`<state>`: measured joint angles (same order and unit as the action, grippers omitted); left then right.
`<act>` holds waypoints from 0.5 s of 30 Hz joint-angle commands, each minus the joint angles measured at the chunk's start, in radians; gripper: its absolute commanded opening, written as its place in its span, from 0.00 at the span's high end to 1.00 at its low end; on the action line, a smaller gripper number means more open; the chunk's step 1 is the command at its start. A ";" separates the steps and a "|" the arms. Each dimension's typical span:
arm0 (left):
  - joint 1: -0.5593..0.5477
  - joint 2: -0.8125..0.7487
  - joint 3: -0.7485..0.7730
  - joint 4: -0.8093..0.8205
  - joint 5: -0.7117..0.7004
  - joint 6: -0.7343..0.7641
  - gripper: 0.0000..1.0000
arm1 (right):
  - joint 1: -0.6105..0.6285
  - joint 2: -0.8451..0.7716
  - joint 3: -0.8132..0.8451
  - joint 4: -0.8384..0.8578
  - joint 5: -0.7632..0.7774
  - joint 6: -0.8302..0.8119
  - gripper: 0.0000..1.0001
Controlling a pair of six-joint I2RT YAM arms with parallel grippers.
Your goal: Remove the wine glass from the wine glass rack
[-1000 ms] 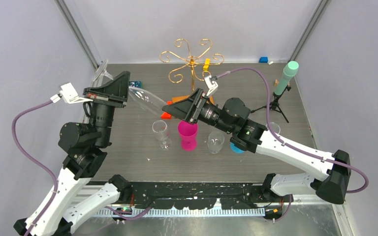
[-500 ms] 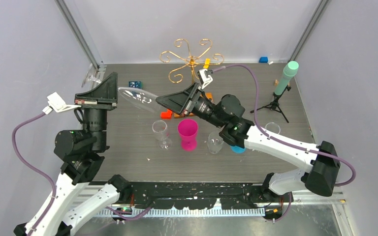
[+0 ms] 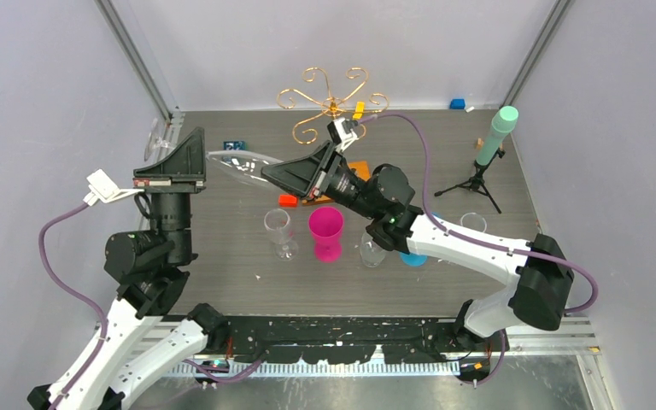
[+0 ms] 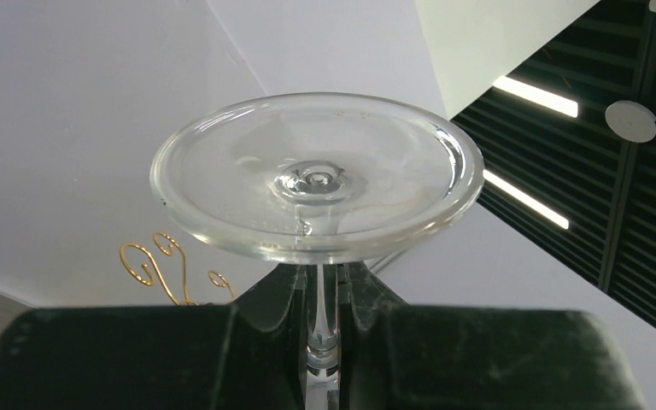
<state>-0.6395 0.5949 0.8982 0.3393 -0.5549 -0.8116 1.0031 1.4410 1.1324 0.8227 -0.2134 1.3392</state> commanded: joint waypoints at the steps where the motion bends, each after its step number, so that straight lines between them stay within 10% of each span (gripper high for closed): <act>1: -0.002 -0.005 -0.012 0.031 -0.015 0.005 0.97 | 0.015 -0.014 0.060 0.103 -0.021 0.000 0.83; 4: -0.003 -0.021 -0.009 0.001 -0.022 0.003 0.87 | 0.015 -0.018 0.075 0.059 -0.018 -0.031 0.98; 15: -0.002 -0.086 0.029 -0.191 0.028 0.096 0.19 | 0.017 -0.003 0.169 -0.106 0.023 -0.226 1.00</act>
<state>-0.6422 0.5350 0.8944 0.2401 -0.5510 -0.7765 1.0134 1.4406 1.2190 0.7189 -0.2199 1.2125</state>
